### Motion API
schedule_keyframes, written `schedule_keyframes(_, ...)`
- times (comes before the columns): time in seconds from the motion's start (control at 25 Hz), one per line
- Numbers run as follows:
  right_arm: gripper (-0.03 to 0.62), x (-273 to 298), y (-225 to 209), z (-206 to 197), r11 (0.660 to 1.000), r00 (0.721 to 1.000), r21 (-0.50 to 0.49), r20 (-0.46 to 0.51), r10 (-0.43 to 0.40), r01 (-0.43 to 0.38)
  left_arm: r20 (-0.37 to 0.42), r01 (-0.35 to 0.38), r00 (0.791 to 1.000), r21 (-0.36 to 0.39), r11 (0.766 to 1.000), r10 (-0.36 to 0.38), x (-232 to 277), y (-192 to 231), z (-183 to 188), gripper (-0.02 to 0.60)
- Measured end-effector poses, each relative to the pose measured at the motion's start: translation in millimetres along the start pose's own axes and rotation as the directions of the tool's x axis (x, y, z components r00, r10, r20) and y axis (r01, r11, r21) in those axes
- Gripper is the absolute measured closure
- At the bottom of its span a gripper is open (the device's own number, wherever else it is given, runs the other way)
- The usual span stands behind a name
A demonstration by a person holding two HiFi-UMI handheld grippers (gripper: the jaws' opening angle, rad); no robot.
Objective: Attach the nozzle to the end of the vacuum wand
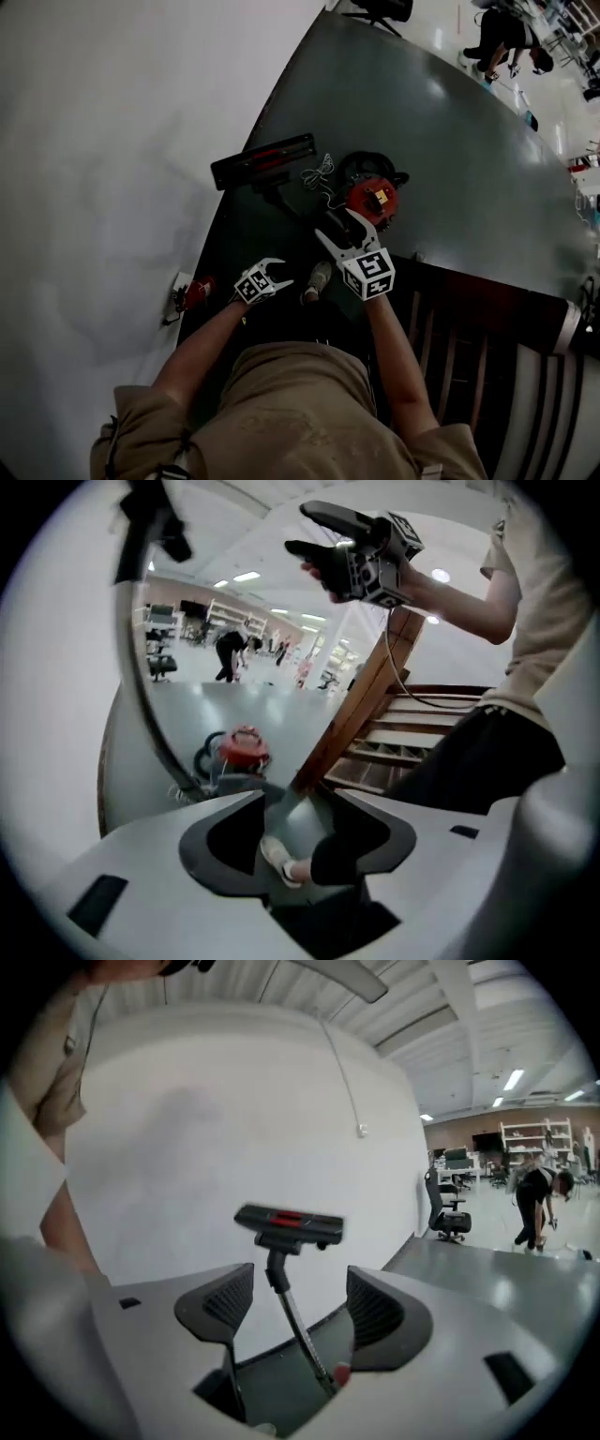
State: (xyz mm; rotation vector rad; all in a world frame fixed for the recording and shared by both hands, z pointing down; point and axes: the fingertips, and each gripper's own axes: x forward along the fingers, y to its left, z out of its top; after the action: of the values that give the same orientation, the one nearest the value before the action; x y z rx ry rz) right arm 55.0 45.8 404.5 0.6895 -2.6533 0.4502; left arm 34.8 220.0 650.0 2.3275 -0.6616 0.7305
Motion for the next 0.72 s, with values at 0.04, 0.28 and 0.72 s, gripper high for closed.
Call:
schedule_keyframes(0.04,0.3,-4,12,-2,1.0,1.0,0.028,0.011,0.01,-0.01,-0.032,-0.014,0.999,-0.038,0.999,0.012,-20,-1,-35,0.362)
schedule_keyframes(0.28,0.301,-58,56,-73,0.993,0.99,0.059,-0.1,-0.094,0.101,-0.071,-0.063,0.996,-0.103,0.993,0.055,-99,-5,-137,0.362)
schedule_keyframes(0.72,0.301,-132,121,-129,0.942,0.964,0.202,-0.051,-0.262,0.267,0.081,-0.063,0.994,-0.042,0.997,0.066,-129,-26,-100,0.362)
